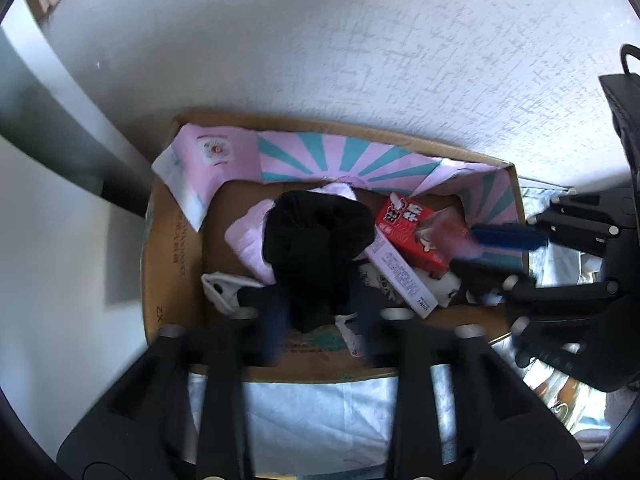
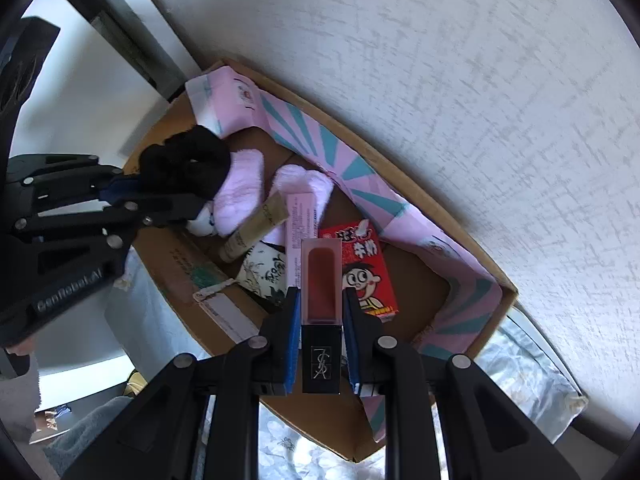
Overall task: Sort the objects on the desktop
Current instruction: 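Carry the scrunchie and lipstick into the box and release both, then grasp the blue tube with the left tool while the right tool grasps the white-red lip pen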
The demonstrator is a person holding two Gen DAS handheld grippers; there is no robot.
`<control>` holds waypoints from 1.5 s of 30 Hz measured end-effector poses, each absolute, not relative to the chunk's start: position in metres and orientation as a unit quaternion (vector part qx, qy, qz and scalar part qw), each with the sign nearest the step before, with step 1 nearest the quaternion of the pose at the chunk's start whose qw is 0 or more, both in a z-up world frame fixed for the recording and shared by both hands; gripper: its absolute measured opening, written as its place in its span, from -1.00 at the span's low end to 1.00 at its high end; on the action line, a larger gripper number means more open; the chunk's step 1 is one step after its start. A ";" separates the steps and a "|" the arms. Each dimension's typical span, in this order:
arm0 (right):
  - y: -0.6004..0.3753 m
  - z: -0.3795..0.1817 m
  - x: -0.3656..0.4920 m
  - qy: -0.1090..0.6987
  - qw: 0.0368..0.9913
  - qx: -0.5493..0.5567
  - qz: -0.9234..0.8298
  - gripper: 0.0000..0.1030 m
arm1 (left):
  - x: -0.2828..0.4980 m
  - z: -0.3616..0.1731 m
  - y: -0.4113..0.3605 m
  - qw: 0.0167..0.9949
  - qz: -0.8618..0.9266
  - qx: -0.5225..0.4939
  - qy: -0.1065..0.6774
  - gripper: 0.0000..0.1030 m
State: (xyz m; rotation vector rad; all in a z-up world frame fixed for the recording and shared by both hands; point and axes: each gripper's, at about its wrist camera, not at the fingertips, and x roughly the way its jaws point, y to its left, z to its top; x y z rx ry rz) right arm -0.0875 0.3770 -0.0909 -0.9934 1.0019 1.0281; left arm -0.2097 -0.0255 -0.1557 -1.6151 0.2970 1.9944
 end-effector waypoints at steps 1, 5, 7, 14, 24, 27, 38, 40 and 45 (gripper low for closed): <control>0.378 -0.091 -0.089 0.436 0.643 -0.442 0.448 -0.33 | -0.208 -0.153 -0.025 0.268 0.747 -0.597 0.118 0.75; 0.376 -0.085 -0.099 0.400 0.656 -0.465 0.440 0.65 | -0.204 -0.146 -0.030 0.263 0.753 -0.589 0.131 0.99; 0.373 -0.082 -0.103 0.391 0.656 -0.470 0.442 0.70 | -0.204 -0.142 -0.033 0.263 0.755 -0.588 0.124 0.99; 0.365 -0.072 -0.103 0.400 0.664 -0.456 0.438 0.80 | -0.191 -0.124 -0.029 0.269 0.771 -0.559 0.144 0.99; 0.341 -0.050 -0.114 0.368 0.675 -0.467 0.436 0.80 | -0.171 -0.084 -0.026 0.262 0.796 -0.521 0.159 0.99; 0.326 -0.041 -0.115 0.354 0.682 -0.468 0.436 0.80 | -0.163 -0.077 -0.017 0.271 0.797 -0.517 0.160 0.99; 0.249 -0.027 -0.073 0.386 0.719 -0.419 0.399 0.81 | -0.123 -0.068 0.037 0.310 0.780 -0.515 0.174 0.99; 0.233 -0.025 -0.063 0.403 0.725 -0.398 0.392 0.81 | -0.115 -0.067 0.048 0.309 0.781 -0.511 0.185 0.99; 0.187 -0.018 -0.044 0.430 0.736 -0.335 0.402 0.81 | -0.098 -0.065 0.074 0.323 0.778 -0.504 0.189 0.99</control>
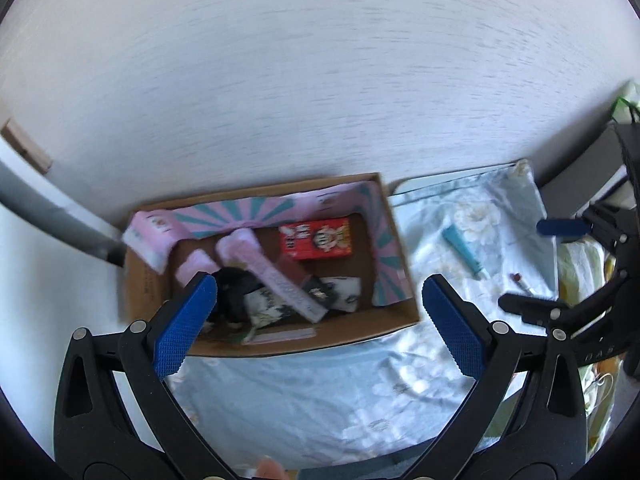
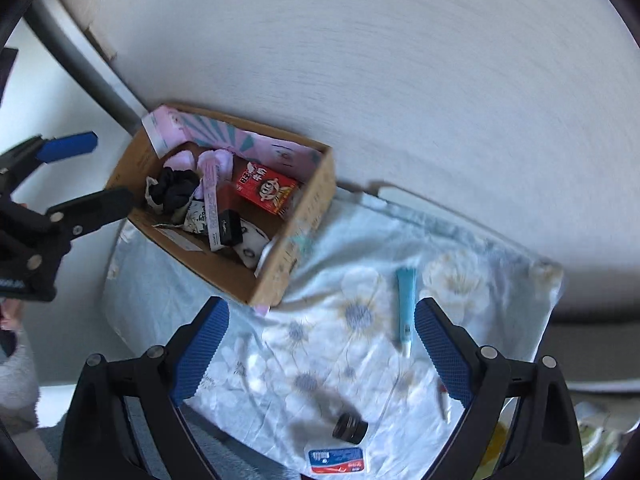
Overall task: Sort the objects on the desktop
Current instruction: 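Grasp the blue tube with the left tool while the right tool grasps the white-red lip pen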
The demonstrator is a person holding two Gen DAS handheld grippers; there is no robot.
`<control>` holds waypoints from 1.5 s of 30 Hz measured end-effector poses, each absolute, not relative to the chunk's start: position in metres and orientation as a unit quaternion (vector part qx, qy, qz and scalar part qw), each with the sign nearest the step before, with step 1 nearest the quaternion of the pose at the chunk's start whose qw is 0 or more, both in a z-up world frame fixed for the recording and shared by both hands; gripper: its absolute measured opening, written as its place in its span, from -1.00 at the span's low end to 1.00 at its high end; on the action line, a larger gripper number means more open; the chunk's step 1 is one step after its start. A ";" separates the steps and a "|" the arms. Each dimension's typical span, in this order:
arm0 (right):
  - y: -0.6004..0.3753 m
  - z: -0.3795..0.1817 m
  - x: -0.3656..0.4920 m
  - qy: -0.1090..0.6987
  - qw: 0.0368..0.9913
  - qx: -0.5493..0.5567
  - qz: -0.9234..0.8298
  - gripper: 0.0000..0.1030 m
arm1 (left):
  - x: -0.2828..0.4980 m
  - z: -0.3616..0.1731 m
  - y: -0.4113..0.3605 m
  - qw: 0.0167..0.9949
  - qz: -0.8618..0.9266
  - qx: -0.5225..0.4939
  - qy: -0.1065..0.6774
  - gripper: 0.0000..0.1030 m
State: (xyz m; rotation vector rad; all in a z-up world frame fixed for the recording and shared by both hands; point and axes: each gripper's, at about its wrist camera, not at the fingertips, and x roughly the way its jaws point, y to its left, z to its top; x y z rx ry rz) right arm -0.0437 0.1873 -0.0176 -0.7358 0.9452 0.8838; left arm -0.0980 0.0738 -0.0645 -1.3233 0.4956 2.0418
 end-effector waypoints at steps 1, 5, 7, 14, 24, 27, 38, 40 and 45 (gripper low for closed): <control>0.180 -0.019 -0.042 0.436 0.735 -0.328 0.403 0.81 | -0.095 -0.065 0.081 0.327 0.776 -0.506 0.189 0.99; 0.151 -0.024 -0.034 0.440 0.741 -0.315 0.397 0.81 | -0.084 -0.066 0.103 0.313 0.783 -0.502 0.193 1.00; 0.133 -0.023 -0.031 0.432 0.752 -0.310 0.390 0.81 | -0.079 -0.066 0.113 0.313 0.784 -0.502 0.189 0.99; 0.070 -0.020 -0.013 0.417 0.782 -0.294 0.357 0.81 | -0.053 -0.077 0.153 0.335 0.769 -0.498 0.220 0.99; 0.010 -0.056 0.014 0.429 0.795 -0.295 0.312 0.42 | -0.004 -0.131 0.220 0.336 0.732 -0.530 0.263 0.92; 0.001 -0.072 0.024 0.445 0.786 -0.292 0.315 0.36 | -0.001 -0.153 0.233 0.325 0.724 -0.547 0.266 0.88; 0.006 -0.120 0.050 0.454 0.755 -0.321 0.349 0.03 | -0.004 -0.228 0.251 0.247 0.740 -0.592 0.202 0.64; 0.011 -0.127 0.050 0.447 0.749 -0.338 0.355 0.01 | -0.006 -0.239 0.251 0.234 0.741 -0.602 0.185 0.60; 0.020 -0.143 0.051 0.440 0.730 -0.372 0.368 -0.14 | -0.010 -0.255 0.251 0.212 0.749 -0.604 0.169 0.51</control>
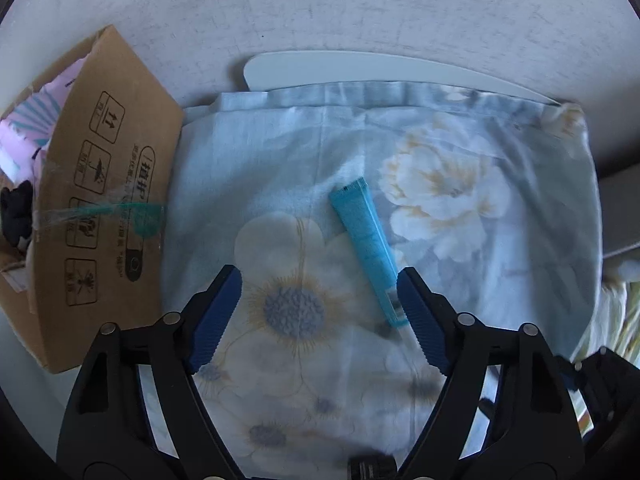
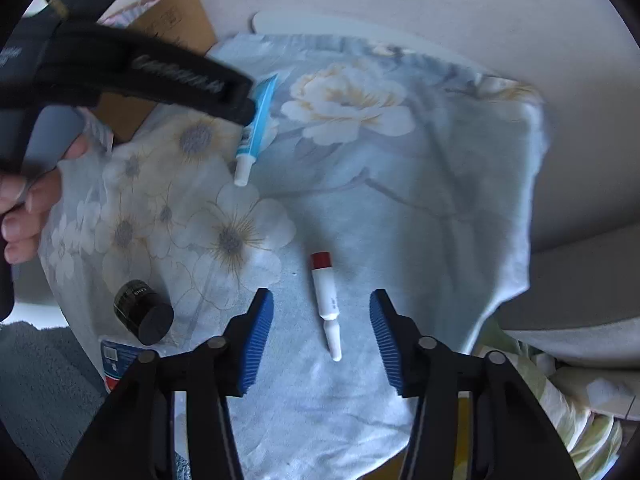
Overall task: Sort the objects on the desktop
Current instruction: 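Grasp the blue tube with the left tool while the right tool grasps the white-red lip pen, then carry the blue tube and lip pen into the box and release both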
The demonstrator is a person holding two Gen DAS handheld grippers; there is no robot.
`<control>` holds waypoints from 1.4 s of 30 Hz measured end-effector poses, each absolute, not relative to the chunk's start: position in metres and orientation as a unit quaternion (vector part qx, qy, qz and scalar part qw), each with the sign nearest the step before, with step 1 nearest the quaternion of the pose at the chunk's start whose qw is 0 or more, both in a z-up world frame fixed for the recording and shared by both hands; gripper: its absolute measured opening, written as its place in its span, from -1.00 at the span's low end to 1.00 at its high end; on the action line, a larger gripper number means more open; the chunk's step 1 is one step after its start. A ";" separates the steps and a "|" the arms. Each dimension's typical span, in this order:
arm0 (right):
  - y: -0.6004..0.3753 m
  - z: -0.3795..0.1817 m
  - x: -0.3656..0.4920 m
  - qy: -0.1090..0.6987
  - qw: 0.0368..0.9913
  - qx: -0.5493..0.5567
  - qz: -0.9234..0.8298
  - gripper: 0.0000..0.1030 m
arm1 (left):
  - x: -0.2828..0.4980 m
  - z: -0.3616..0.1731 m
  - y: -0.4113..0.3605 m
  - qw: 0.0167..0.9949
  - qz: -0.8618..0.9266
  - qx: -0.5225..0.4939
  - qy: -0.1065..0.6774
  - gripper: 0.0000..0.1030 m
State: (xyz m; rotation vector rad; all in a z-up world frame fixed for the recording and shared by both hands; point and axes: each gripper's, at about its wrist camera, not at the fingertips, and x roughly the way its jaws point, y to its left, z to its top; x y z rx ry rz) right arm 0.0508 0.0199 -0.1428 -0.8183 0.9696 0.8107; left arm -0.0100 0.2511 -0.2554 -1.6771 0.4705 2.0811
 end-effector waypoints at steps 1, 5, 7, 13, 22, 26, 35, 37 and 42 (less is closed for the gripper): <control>0.021 -0.145 0.052 0.442 0.728 -0.372 0.370 -0.16 | -0.010 -0.258 0.252 0.214 0.750 -0.603 0.169 0.51; 0.022 -0.151 0.053 0.447 0.722 -0.371 0.376 -0.26 | -0.007 -0.264 0.255 0.223 0.749 -0.603 0.159 0.45; 0.022 -0.153 0.053 0.445 0.722 -0.373 0.376 -0.30 | -0.004 -0.269 0.258 0.223 0.747 -0.602 0.173 0.32; 0.019 -0.152 0.055 0.441 0.728 -0.373 0.368 -0.56 | 0.001 -0.268 0.254 0.239 0.754 -0.588 0.170 -0.28; 0.009 -0.147 0.062 0.461 0.747 -0.330 0.348 -0.80 | 0.003 -0.263 0.251 0.261 0.736 -0.591 0.202 -0.76; 0.006 -0.139 0.059 0.463 0.752 -0.319 0.346 -0.80 | 0.004 -0.251 0.244 0.275 0.731 -0.592 0.200 -0.76; 0.021 -0.113 0.043 0.448 0.769 -0.313 0.332 -0.80 | 0.001 -0.189 0.223 0.321 0.728 -0.574 0.196 -0.76; 0.030 -0.104 0.043 0.444 0.769 -0.320 0.332 -0.80 | -0.012 -0.175 0.219 0.328 0.729 -0.568 0.195 -0.76; 0.063 -0.070 0.043 0.430 0.767 -0.330 0.342 -0.80 | -0.035 -0.129 0.205 0.339 0.732 -0.560 0.189 -0.76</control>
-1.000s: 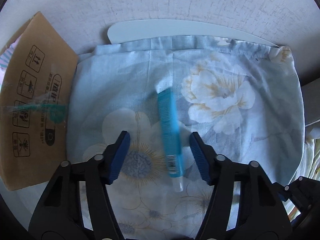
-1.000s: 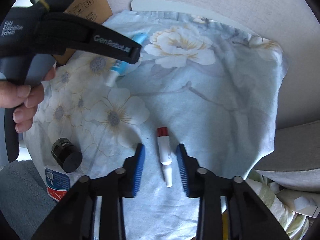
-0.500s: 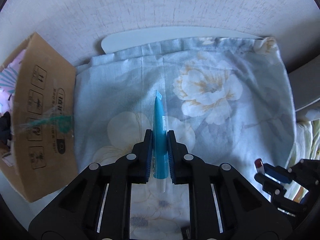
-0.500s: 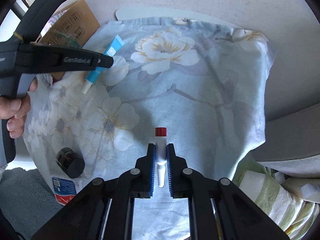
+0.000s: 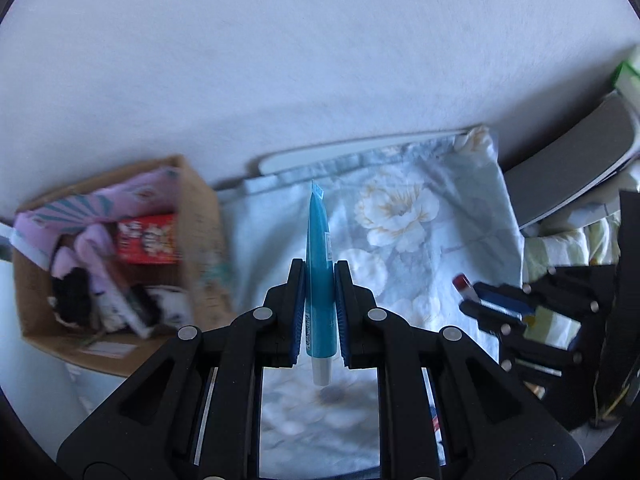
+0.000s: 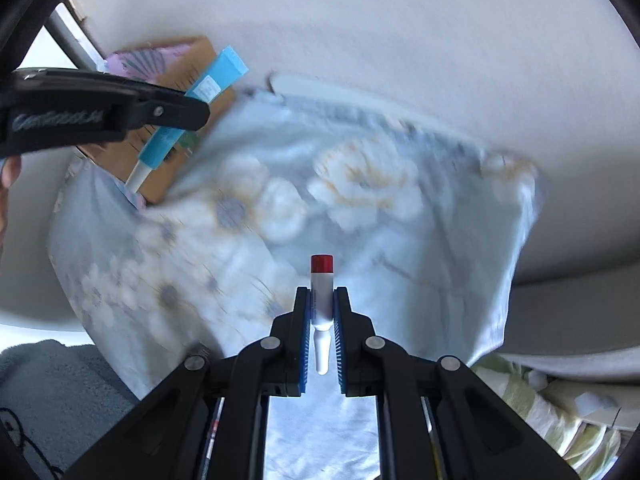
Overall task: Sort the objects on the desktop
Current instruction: 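Carry the blue tube and lip pen into the box and release both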
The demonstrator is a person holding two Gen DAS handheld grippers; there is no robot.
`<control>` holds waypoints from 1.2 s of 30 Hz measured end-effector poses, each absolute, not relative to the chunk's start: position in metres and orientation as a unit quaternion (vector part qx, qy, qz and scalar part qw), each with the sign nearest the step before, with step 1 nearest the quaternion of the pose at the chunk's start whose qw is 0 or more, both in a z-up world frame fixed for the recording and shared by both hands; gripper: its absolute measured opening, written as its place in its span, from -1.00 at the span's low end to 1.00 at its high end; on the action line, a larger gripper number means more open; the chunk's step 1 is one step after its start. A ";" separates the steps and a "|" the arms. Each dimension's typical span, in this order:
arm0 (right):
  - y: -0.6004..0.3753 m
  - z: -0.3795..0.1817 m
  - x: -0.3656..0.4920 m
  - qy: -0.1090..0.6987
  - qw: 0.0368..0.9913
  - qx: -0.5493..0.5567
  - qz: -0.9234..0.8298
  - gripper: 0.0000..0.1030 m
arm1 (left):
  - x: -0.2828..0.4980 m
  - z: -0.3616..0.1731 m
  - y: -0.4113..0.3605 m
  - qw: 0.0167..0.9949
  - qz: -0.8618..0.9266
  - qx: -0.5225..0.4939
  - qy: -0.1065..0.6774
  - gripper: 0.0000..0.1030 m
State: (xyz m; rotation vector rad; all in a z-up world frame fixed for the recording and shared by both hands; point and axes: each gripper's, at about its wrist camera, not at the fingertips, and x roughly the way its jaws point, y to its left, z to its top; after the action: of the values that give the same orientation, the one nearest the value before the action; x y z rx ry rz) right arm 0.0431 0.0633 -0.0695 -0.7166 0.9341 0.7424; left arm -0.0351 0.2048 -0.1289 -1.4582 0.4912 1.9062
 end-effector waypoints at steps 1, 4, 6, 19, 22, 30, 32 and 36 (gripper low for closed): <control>0.074 -0.064 0.040 0.425 0.768 -0.333 0.345 -0.80 | -0.039 -0.120 0.201 0.339 0.734 -0.559 0.185 -0.76; 0.108 -0.051 0.029 0.412 0.768 -0.335 0.359 -0.80 | -0.059 -0.105 0.174 0.331 0.745 -0.550 0.182 -0.76; 0.131 -0.040 0.023 0.404 0.766 -0.331 0.374 -0.80 | -0.072 -0.096 0.156 0.320 0.757 -0.540 0.181 -0.76; 0.266 -0.022 -0.011 0.394 0.749 -0.312 0.431 -0.80 | -0.156 -0.088 0.048 0.286 0.780 -0.525 0.182 -0.76; 0.289 -0.034 -0.014 0.405 0.743 -0.313 0.431 -0.80 | -0.172 -0.098 0.030 0.284 0.780 -0.526 0.187 -0.76; 0.327 -0.062 -0.013 0.431 0.736 -0.323 0.409 -0.80 | -0.203 -0.127 0.009 0.304 0.763 -0.541 0.181 -0.76; 0.330 -0.067 -0.012 0.438 0.736 -0.321 0.405 -0.80 | -0.207 -0.131 0.007 0.314 0.757 -0.543 0.182 -0.76; 0.338 -0.072 -0.014 0.450 0.734 -0.319 0.397 -0.80 | -0.212 -0.140 0.005 0.313 0.756 -0.542 0.192 -0.76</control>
State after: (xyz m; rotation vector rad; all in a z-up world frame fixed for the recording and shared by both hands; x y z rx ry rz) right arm -0.0135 0.3384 -0.0725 -0.7025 0.9884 0.8720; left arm -0.2121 0.0046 -0.1396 -1.4282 0.5071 1.9943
